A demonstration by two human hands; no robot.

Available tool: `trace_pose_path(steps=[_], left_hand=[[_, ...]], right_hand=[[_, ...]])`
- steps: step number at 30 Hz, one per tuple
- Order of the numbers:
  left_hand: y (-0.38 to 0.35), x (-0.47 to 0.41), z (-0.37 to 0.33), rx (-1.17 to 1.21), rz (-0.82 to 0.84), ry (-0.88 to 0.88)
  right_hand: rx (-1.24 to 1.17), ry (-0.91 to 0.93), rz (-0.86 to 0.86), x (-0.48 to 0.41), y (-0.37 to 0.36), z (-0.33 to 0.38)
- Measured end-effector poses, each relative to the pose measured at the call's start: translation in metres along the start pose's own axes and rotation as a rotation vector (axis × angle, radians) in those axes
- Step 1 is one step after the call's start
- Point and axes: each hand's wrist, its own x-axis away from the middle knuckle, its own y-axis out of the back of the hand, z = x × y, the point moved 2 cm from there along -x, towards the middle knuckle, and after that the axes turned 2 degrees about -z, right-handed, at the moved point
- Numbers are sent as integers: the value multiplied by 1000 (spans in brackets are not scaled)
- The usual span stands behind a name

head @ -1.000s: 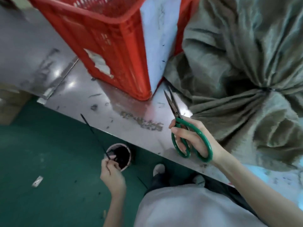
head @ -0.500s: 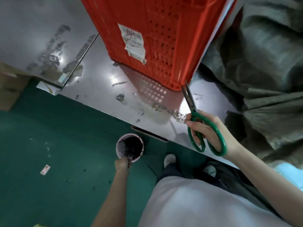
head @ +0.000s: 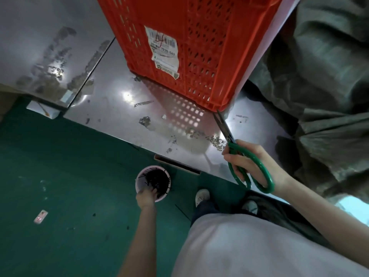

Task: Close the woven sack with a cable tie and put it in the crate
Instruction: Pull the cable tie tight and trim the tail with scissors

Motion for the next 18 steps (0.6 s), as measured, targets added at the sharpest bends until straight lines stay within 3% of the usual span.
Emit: trace_pose_path(steps=[6,11,18], left_hand=[[-17,66,-30,-3,7,-421],[-35,167,-54,-38,189,-789],[-83,280,-58,-112,603,-820]], right_hand=[[-9,-10,-22,5,9,-2],[-4,21,-28,18,27,1],[143,126,-107,49,63,2]])
